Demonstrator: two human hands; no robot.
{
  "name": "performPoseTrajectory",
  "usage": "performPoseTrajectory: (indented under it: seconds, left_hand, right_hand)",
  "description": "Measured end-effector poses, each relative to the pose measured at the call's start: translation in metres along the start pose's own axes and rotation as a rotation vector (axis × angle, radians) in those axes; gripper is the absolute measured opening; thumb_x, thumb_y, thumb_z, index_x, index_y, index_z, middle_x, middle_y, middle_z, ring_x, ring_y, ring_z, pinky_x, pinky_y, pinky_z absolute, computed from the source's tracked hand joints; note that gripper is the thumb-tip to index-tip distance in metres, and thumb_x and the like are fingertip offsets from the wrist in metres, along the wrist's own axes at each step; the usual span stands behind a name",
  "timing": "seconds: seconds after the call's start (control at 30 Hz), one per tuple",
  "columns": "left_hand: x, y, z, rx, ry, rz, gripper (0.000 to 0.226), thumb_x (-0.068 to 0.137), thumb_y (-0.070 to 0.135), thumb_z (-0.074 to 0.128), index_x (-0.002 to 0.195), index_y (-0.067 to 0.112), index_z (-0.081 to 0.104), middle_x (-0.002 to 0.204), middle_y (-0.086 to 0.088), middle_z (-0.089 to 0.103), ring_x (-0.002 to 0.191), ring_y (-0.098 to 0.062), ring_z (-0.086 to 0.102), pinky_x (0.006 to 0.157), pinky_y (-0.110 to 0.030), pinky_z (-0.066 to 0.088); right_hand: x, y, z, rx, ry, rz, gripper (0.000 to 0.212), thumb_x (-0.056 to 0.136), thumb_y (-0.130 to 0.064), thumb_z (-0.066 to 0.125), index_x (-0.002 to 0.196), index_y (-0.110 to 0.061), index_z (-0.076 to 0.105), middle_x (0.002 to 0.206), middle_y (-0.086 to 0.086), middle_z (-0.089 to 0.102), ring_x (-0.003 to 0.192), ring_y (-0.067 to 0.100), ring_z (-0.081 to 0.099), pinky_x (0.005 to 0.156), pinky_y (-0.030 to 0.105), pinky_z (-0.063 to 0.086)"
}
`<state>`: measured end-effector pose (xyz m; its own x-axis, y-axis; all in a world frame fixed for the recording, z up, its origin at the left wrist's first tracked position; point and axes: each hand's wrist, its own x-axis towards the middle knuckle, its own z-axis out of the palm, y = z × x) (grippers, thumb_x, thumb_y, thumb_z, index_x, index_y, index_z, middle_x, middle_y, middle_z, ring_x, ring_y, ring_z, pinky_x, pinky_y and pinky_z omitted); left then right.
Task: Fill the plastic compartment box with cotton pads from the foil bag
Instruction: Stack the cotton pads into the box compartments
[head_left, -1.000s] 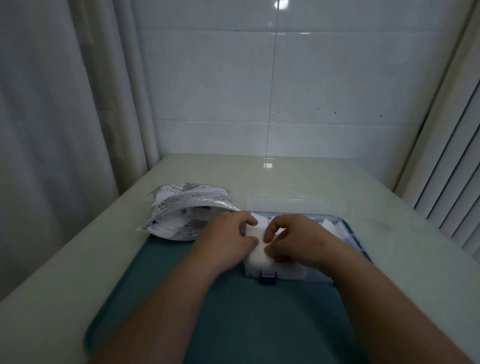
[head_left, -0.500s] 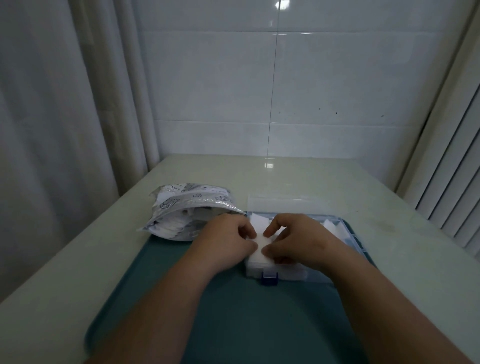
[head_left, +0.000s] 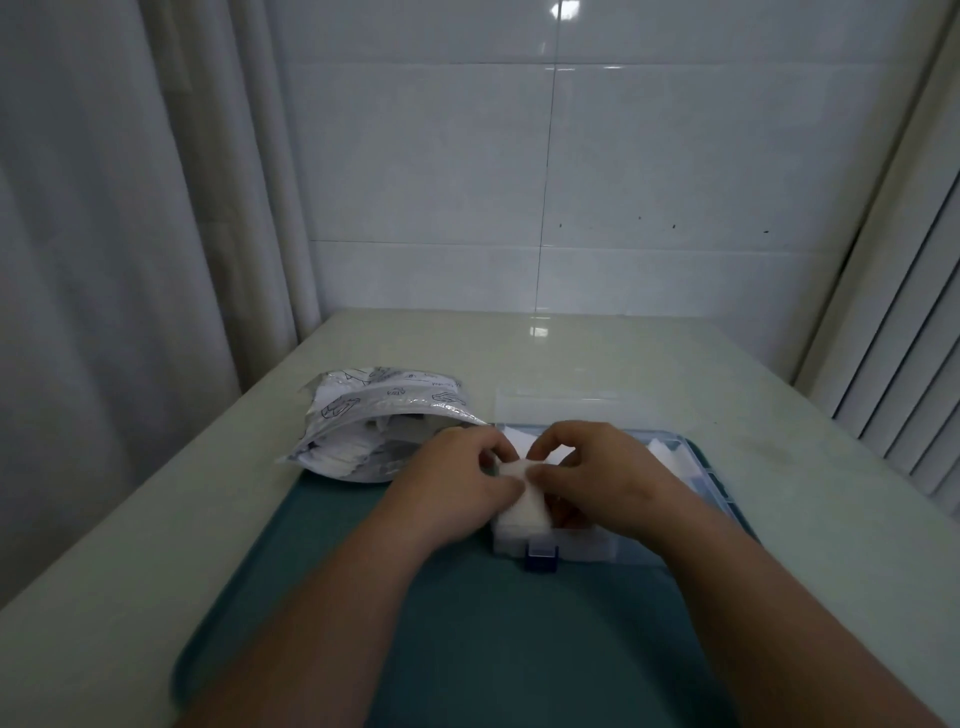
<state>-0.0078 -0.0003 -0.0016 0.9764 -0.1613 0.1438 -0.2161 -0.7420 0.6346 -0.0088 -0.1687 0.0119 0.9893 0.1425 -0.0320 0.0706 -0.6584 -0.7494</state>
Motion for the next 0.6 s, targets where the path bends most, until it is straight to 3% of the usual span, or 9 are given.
performPoseTrajectory:
  seconds: [0.13, 0.33, 0.47, 0.6]
  left_hand:
    - [0.001, 0.003, 0.003, 0.074, 0.073, 0.016, 0.011, 0.088, 0.031, 0.064, 0.093, 0.031, 0.073, 0.092, 0.016, 0.062, 0.089, -0.004, 0.056, 0.074, -0.022, 0.043]
    - [-0.002, 0.007, 0.009, 0.146, 0.154, 0.023, 0.017, 0.082, 0.019, 0.065, 0.096, 0.029, 0.064, 0.105, 0.008, 0.061, 0.096, -0.012, 0.056, 0.080, -0.029, 0.048]
    - [-0.002, 0.008, 0.008, 0.198, 0.079, 0.024, 0.020, 0.078, 0.023, 0.065, 0.095, 0.030, 0.072, 0.102, 0.006, 0.055, 0.097, -0.011, 0.054, 0.074, -0.023, 0.040]
    - [-0.001, 0.003, -0.001, 0.108, -0.040, -0.030, 0.020, 0.072, 0.031, 0.074, 0.091, 0.032, 0.073, 0.091, 0.015, 0.062, 0.082, -0.001, 0.059, 0.069, -0.020, 0.045]
  right_hand:
    - [0.002, 0.001, 0.004, -0.062, 0.017, -0.003, 0.003, 0.088, -0.023, 0.067, 0.087, -0.021, 0.065, 0.073, 0.001, 0.073, 0.062, 0.013, 0.070, 0.065, 0.030, 0.061]
    - [0.007, 0.003, 0.010, -0.316, 0.025, -0.040, 0.013, 0.084, -0.028, 0.064, 0.084, -0.028, 0.051, 0.081, -0.003, 0.066, 0.070, 0.013, 0.062, 0.068, 0.031, 0.055]
    - [0.006, 0.002, 0.005, -0.270, -0.032, -0.047, 0.009, 0.084, -0.028, 0.068, 0.089, -0.034, 0.063, 0.083, -0.007, 0.067, 0.067, 0.006, 0.063, 0.062, 0.019, 0.050]
    - [-0.001, 0.002, -0.008, -0.174, -0.118, -0.005, 0.031, 0.074, -0.031, 0.081, 0.104, -0.033, 0.072, 0.085, -0.011, 0.070, 0.072, 0.004, 0.065, 0.069, 0.018, 0.054]
